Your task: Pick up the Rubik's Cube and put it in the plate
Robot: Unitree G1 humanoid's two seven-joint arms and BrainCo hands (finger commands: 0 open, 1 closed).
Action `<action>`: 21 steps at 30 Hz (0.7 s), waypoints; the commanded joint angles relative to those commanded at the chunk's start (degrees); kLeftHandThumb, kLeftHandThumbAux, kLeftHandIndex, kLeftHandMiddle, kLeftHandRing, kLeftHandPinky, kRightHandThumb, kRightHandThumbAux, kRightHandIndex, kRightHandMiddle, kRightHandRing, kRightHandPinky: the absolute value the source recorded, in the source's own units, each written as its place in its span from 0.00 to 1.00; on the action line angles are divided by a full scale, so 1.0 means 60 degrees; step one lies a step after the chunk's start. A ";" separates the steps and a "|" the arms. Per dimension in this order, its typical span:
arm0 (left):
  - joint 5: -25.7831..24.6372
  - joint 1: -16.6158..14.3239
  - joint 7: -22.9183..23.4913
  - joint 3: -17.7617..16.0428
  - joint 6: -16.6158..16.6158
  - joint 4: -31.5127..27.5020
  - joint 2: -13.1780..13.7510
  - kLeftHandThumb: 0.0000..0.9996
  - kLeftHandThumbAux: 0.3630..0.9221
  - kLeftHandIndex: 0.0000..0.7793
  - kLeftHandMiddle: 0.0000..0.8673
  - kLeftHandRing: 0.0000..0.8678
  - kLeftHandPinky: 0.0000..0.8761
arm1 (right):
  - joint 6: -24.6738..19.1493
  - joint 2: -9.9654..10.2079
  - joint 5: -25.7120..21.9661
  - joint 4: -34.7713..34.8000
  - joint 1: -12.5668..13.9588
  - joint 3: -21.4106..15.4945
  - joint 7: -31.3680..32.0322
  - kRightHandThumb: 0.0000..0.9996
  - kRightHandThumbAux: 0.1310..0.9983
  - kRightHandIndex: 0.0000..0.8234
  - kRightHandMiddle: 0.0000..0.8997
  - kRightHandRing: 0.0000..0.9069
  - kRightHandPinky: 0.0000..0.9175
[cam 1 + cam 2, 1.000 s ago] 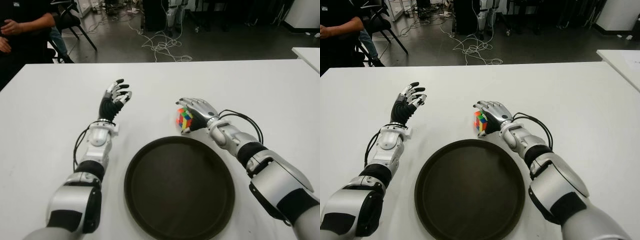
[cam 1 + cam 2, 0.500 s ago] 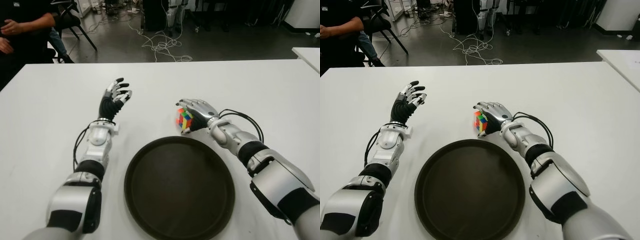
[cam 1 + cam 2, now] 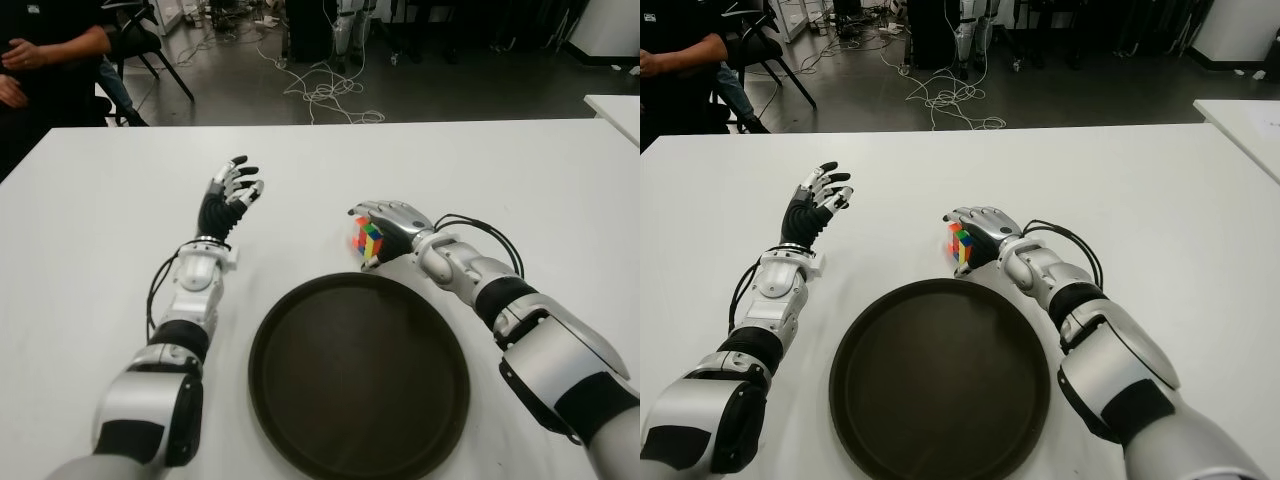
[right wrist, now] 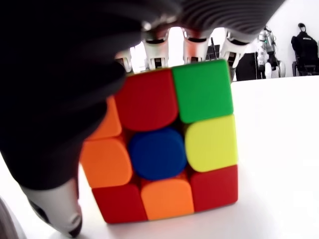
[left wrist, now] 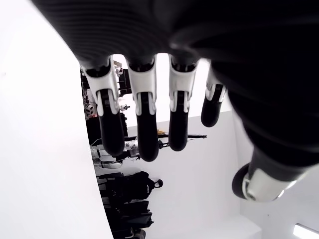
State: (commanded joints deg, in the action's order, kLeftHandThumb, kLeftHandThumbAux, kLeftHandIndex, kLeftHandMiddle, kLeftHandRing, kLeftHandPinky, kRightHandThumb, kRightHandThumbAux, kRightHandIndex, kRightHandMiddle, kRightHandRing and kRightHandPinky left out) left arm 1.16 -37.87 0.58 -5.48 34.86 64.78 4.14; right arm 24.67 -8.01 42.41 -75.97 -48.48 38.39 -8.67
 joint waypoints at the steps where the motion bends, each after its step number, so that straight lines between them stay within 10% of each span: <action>1: 0.0011 0.0006 -0.0004 0.0008 -0.0012 -0.0013 0.0005 0.13 0.45 0.22 0.29 0.32 0.36 | 0.0015 -0.0001 0.0004 0.0004 0.0002 0.0003 0.0010 0.00 0.73 0.19 0.19 0.17 0.11; 21: 0.0061 0.0062 -0.0064 0.0054 -0.0071 -0.0156 -0.0010 0.12 0.44 0.22 0.29 0.32 0.36 | -0.0025 0.0008 -0.0042 0.0037 0.0027 -0.0060 0.0112 0.00 0.72 0.20 0.19 0.17 0.11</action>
State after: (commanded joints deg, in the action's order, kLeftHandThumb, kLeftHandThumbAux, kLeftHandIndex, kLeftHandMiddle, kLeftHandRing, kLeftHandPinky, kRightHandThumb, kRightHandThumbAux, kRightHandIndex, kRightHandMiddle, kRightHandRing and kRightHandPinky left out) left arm 1.52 -37.50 0.19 -5.16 34.43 63.85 4.08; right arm 24.52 -7.96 42.16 -75.74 -48.32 38.03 -7.99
